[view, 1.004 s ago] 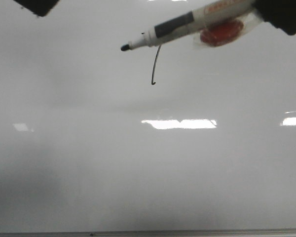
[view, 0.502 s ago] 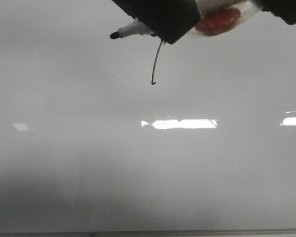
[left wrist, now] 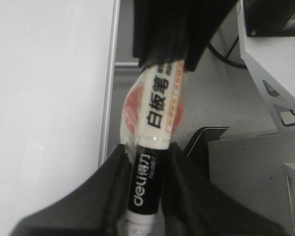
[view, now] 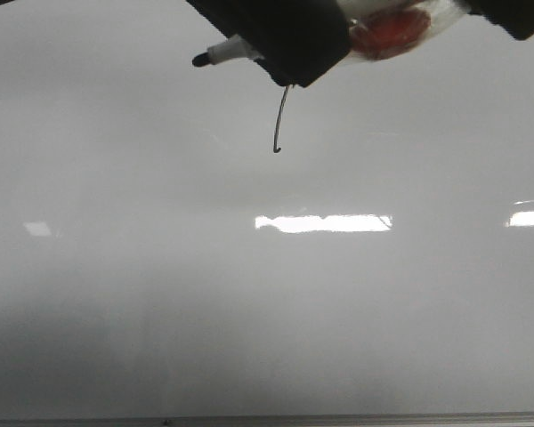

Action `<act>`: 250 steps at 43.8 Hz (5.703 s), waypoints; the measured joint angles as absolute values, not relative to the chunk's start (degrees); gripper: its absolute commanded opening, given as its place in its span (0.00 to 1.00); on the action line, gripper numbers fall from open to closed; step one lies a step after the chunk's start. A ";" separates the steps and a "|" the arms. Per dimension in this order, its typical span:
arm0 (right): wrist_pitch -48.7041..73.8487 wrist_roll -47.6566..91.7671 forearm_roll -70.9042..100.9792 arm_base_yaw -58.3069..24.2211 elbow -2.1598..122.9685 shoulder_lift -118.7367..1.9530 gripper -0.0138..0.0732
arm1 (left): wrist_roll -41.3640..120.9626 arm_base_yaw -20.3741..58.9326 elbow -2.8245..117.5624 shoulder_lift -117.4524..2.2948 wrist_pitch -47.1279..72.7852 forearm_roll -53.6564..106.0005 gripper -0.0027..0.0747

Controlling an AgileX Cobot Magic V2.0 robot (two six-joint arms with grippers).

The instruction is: Write number 7 on whiteboard

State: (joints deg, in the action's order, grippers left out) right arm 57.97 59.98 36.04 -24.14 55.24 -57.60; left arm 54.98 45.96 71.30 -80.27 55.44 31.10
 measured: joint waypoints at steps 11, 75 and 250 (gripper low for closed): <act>57.61 59.75 35.90 -24.14 55.24 -57.60 0.67 | 52.68 46.17 71.30 -80.27 55.63 29.90 0.02; 58.46 24.40 8.75 -24.14 55.24 -50.10 0.67 | -9.38 5.26 43.69 -74.37 4.48 -3.04 0.02; 58.66 1.85 1.10 -24.14 47.20 -31.17 0.02 | 8.26 0.04 10.34 0.25 20.35 -2.11 0.01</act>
State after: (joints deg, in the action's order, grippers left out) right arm 58.66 1.85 1.10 -24.14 47.20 -31.17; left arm 8.26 0.04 10.34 0.25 20.35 -2.11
